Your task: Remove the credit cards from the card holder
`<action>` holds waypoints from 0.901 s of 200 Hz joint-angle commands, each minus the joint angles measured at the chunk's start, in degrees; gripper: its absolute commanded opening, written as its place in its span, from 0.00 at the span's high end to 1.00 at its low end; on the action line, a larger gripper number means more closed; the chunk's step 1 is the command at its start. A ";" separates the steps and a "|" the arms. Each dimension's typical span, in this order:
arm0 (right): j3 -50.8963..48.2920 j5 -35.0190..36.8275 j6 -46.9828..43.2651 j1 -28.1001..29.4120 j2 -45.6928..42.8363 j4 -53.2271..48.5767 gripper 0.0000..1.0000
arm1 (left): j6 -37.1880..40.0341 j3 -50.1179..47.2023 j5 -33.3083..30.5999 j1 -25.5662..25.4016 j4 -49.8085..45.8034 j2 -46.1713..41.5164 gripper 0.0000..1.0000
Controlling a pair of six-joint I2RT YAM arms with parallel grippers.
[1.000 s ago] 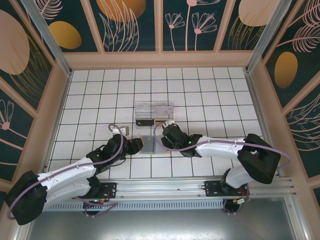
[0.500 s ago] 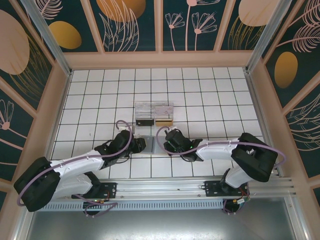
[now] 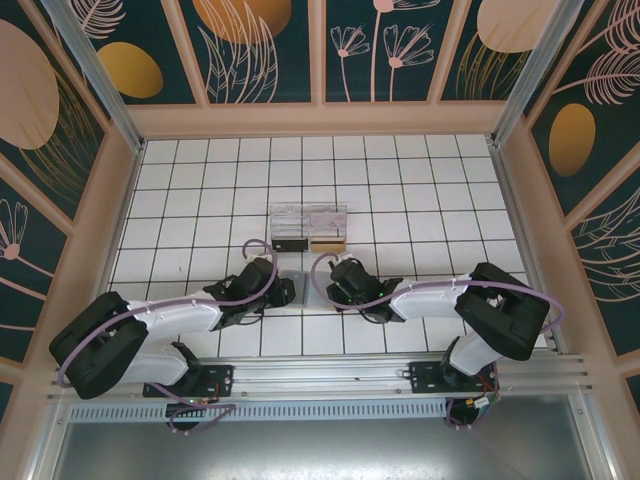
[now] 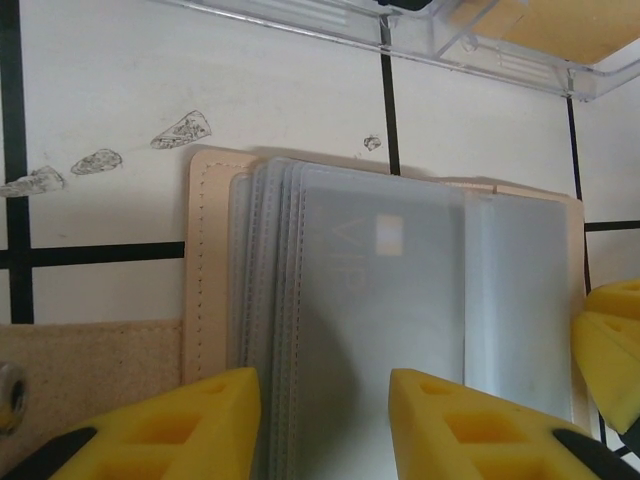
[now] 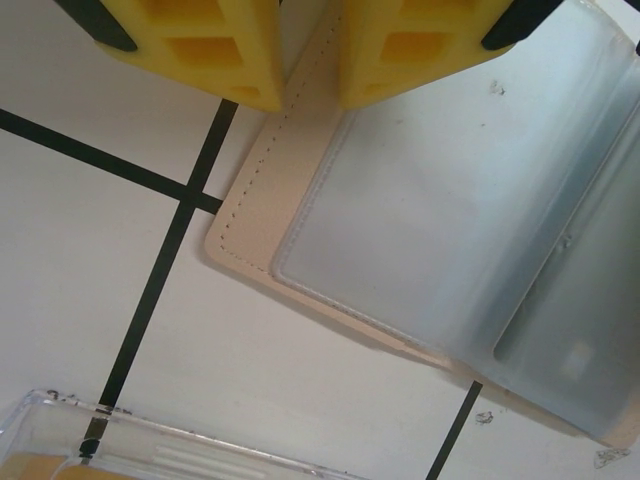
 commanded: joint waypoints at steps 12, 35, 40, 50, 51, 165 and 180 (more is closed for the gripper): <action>-0.08 -0.89 0.79 -0.45 1.13 0.00 0.76 | 0.65 0.06 3.26 0.12 3.03 1.77 0.60; 0.20 -1.06 0.87 -0.45 1.52 -0.13 0.76 | 0.54 -0.30 4.77 0.19 4.32 1.96 0.60; 0.26 -1.06 0.91 -0.45 1.59 -0.20 0.76 | 0.56 -0.43 5.06 0.21 4.59 1.89 0.60; 0.35 -1.02 0.95 -0.45 1.72 -0.32 0.76 | 0.60 -0.55 5.64 0.18 5.02 1.63 0.58; 0.40 -1.04 0.95 -0.45 1.76 -0.36 0.76 | 0.60 -0.56 5.68 0.18 5.04 1.60 0.58; 1.15 -0.99 0.89 -0.45 2.51 -1.00 0.76 | 1.75 -1.50 11.76 0.18 9.73 0.52 0.28; 1.15 -0.62 1.00 -0.45 2.32 -1.22 0.76 | 1.65 -1.03 8.68 0.19 7.17 -0.37 0.32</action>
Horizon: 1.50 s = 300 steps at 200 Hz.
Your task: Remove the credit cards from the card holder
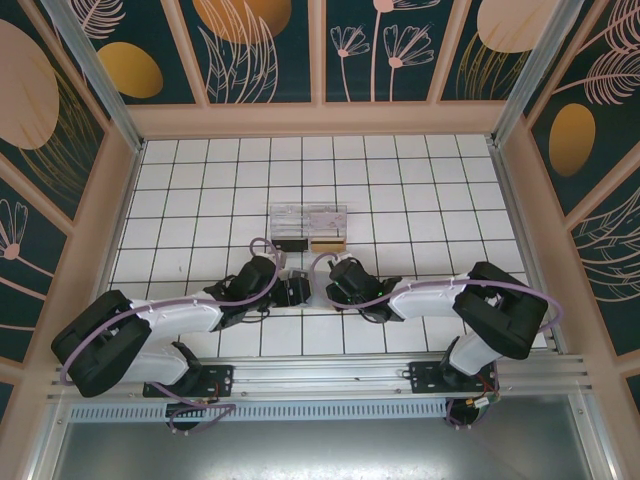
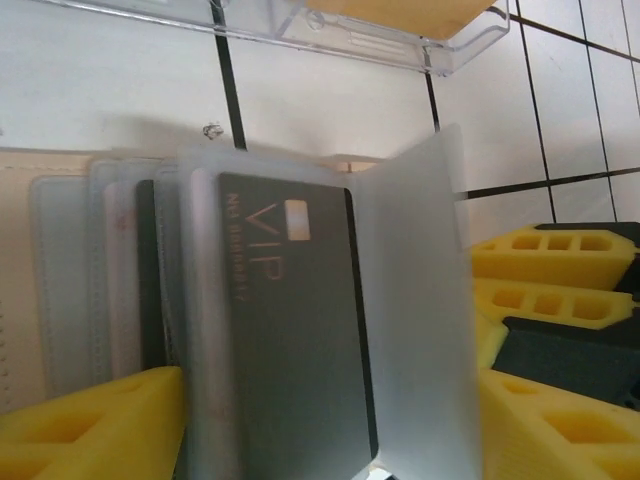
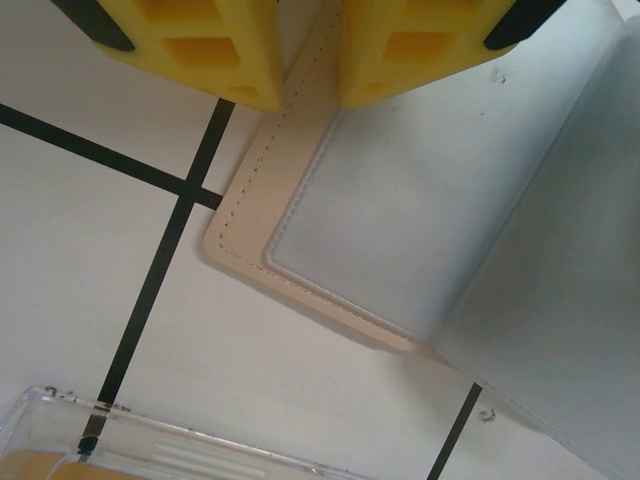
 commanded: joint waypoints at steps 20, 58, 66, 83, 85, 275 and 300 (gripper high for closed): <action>0.64 -0.33 1.00 -0.45 1.10 -1.46 0.76 | 0.38 0.40 -4.91 -0.03 -4.39 -2.86 0.34; 0.67 -0.51 0.95 -0.63 1.24 -1.21 0.76 | 0.76 1.33 -8.11 -0.03 -8.00 -5.43 0.35; 0.65 -0.59 1.00 -0.62 1.40 -1.07 0.76 | 0.95 1.49 -8.38 -0.02 -8.38 -5.39 0.35; 0.73 -0.82 1.05 -0.62 1.67 -0.89 0.76 | 1.07 1.38 -8.29 -0.03 -7.83 -5.09 0.35; 0.73 -0.82 1.11 -0.63 1.68 -0.92 0.76 | 1.07 1.36 -8.20 -0.01 -7.75 -5.04 0.35; 1.12 -1.22 1.42 -0.63 2.51 -0.78 0.76 | 0.11 0.35 -4.45 -0.03 -3.73 0.47 0.44; 1.09 -1.26 1.53 -0.59 2.74 -0.75 0.76 | -0.41 -0.55 0.23 -0.03 0.97 0.94 0.40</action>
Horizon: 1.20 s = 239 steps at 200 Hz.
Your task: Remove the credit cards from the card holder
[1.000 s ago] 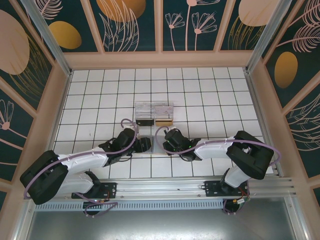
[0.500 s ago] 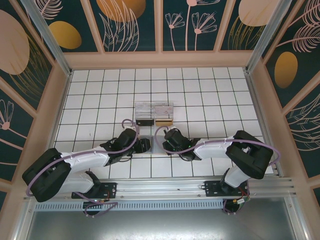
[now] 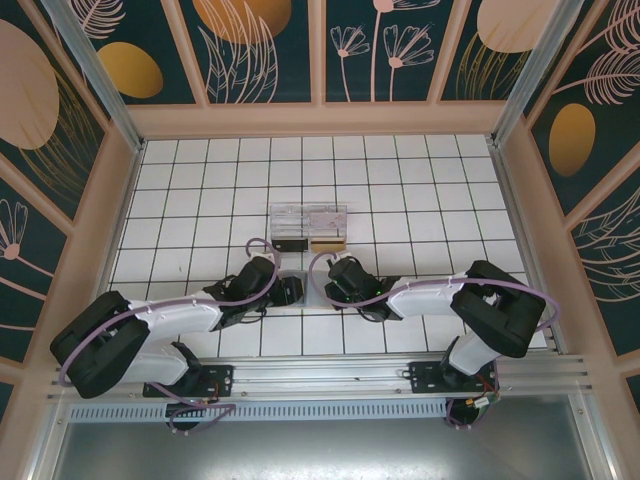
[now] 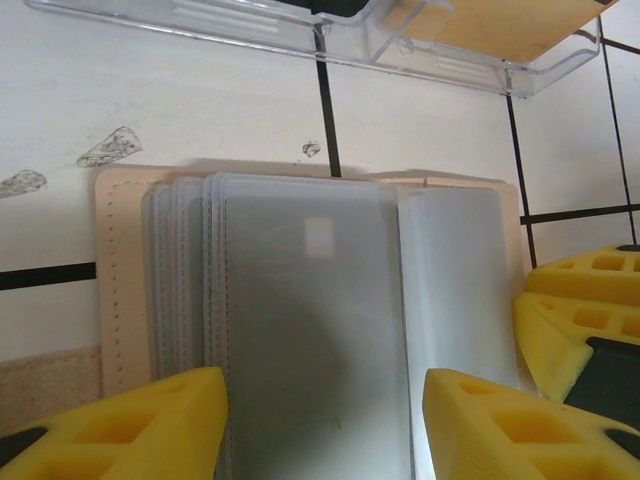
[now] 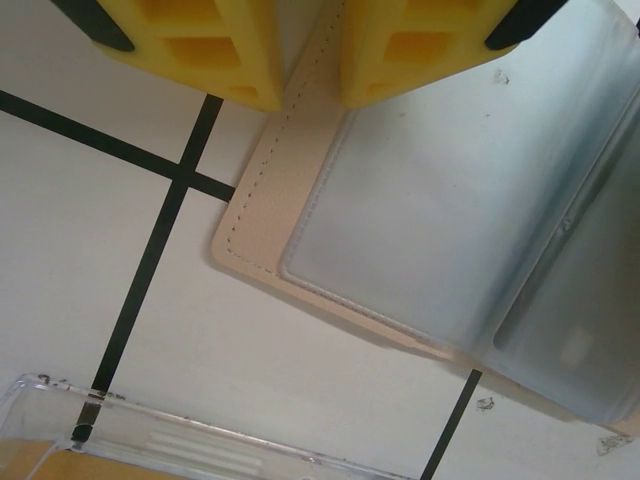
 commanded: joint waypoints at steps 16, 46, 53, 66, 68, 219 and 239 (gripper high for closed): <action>0.28 -1.13 1.42 -0.38 1.79 -0.70 0.76 | -0.95 -1.17 6.89 -0.02 5.61 1.46 0.37; 0.08 -1.13 1.50 -0.39 1.79 -0.69 0.75 | -1.02 -1.34 7.01 -0.03 5.62 0.90 0.32; -0.05 -1.13 1.55 -0.39 1.85 -0.64 0.75 | -1.05 -1.34 6.93 -0.06 5.49 0.70 0.31; 0.00 -1.13 1.51 -0.39 1.84 -0.68 0.76 | -0.95 -1.34 6.84 -0.03 5.44 0.41 0.30; 0.04 -1.13 1.51 -0.39 1.86 -0.62 0.75 | -0.95 -1.34 6.84 -0.03 5.46 0.41 0.30; -1.90 4.47 4.02 -0.60 -5.01 -1.08 0.75 | -1.41 -1.08 10.03 -0.07 9.56 -0.81 0.34; -3.33 5.22 5.29 -1.39 -8.95 -1.54 0.75 | -1.05 -0.83 6.81 0.01 6.60 -2.11 0.37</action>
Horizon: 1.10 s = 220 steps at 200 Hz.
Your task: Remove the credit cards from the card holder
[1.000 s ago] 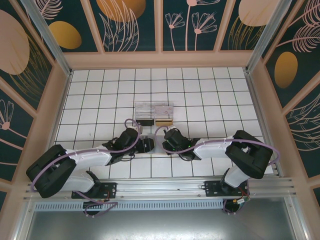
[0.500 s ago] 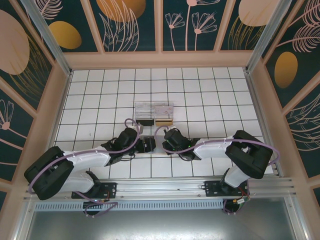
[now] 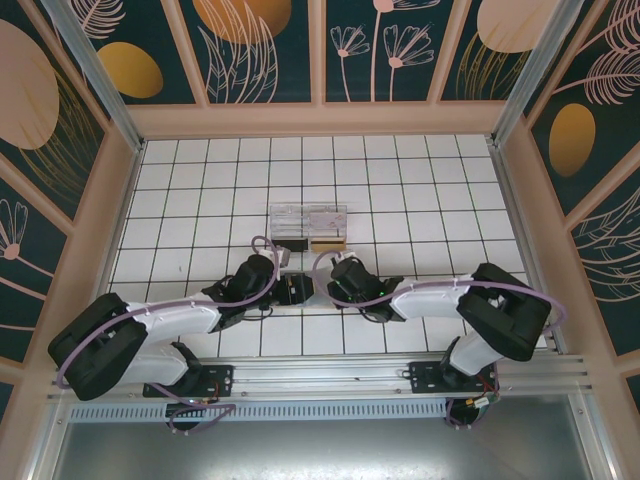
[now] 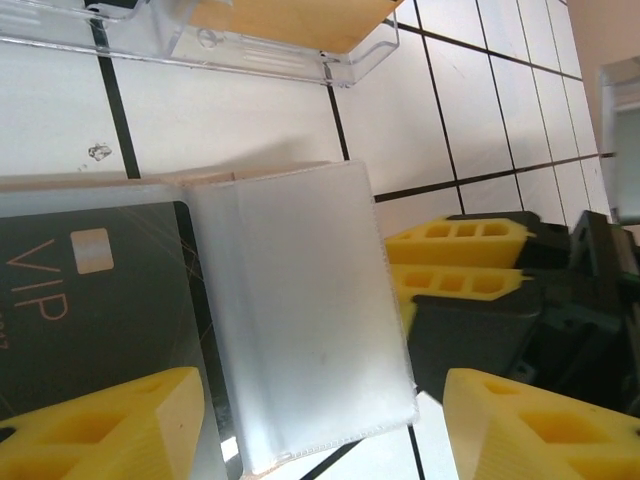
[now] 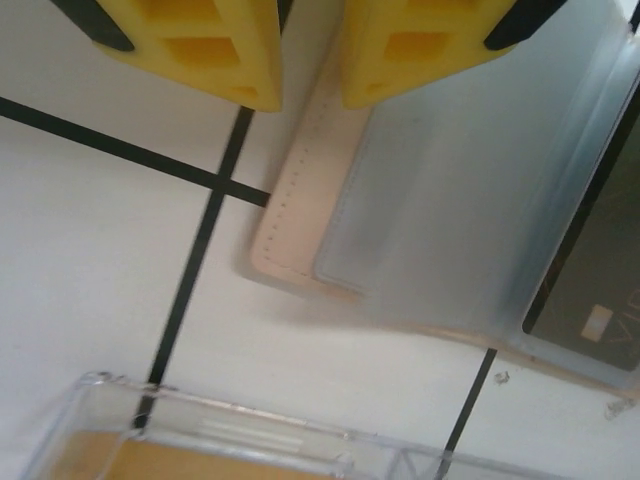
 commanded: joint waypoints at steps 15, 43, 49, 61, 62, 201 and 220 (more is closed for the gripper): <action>-2.63 1.95 3.40 -1.91 -7.81 -0.77 0.75 | 0.12 0.21 -7.23 -0.01 -4.81 -2.65 0.44; -2.04 -5.55 5.67 -4.26 -10.46 -0.41 0.75 | 1.05 1.54 -14.45 0.01 -11.57 -4.52 0.56; -1.64 -6.47 6.13 -4.37 -10.81 -0.33 0.75 | 1.26 1.83 -15.70 -0.03 -12.75 -4.63 0.59; -0.79 -8.16 6.83 -4.41 -11.20 0.05 0.75 | 1.81 2.27 -18.30 0.05 -15.04 -4.56 0.64; -0.71 -8.28 6.91 -4.41 -11.21 0.12 0.75 | 1.84 2.30 -18.49 0.05 -15.26 -4.51 0.65; 8.79 -28.78 16.29 -4.94 6.80 8.37 0.79 | 1.70 -2.91 -17.35 1.02 -11.19 -0.60 0.92; 9.09 -29.04 16.95 -5.03 8.17 7.86 0.79 | 1.00 -3.71 -15.72 1.02 -9.32 0.01 0.93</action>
